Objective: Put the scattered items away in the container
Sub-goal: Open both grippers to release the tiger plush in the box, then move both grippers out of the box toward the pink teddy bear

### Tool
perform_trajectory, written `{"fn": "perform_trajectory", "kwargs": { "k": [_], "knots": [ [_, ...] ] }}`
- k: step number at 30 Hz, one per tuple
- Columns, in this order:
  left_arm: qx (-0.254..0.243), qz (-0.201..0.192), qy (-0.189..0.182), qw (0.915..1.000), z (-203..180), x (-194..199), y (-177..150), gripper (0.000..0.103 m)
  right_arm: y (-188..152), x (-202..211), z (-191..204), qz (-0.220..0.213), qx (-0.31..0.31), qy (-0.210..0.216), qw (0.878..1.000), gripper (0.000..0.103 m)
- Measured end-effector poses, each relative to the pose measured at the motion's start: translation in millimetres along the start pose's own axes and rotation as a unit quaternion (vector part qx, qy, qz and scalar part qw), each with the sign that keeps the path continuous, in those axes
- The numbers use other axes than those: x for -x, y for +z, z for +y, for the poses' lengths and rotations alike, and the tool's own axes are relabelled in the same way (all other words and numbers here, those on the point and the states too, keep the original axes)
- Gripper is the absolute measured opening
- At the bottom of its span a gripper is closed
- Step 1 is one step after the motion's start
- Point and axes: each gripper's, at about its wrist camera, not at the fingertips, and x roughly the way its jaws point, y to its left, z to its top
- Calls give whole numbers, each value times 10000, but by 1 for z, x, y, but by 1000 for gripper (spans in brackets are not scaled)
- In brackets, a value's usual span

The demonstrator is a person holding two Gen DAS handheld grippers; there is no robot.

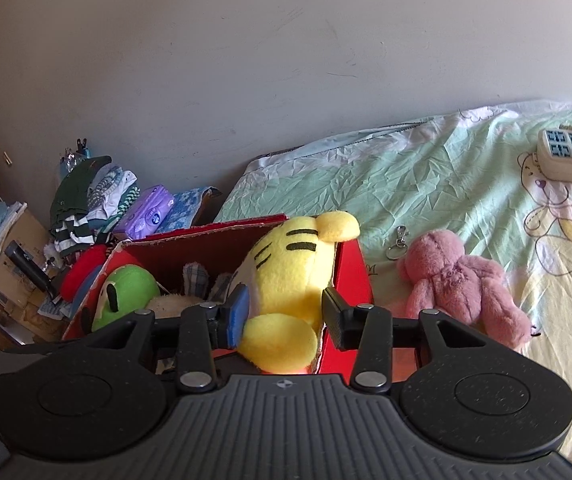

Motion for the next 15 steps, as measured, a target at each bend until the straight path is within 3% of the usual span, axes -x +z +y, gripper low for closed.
{"fn": "perform_trajectory", "kwargs": {
  "k": [8, 11, 15],
  "knots": [
    [-121, -159, 304, 9993, -13, 19, -1, 90, -4, 30, -23, -60, -346, 521, 9980, 48],
    [-226, -275, 480, 9982, -19, 30, 0, 90, -6, 41, -39, -122, -496, 557, 9971, 49],
    [-274, -499, 409, 9975, -35, 45, 3, 91, -10, 53, -63, -126, -569, 384, 9976, 50]
  ]
}}
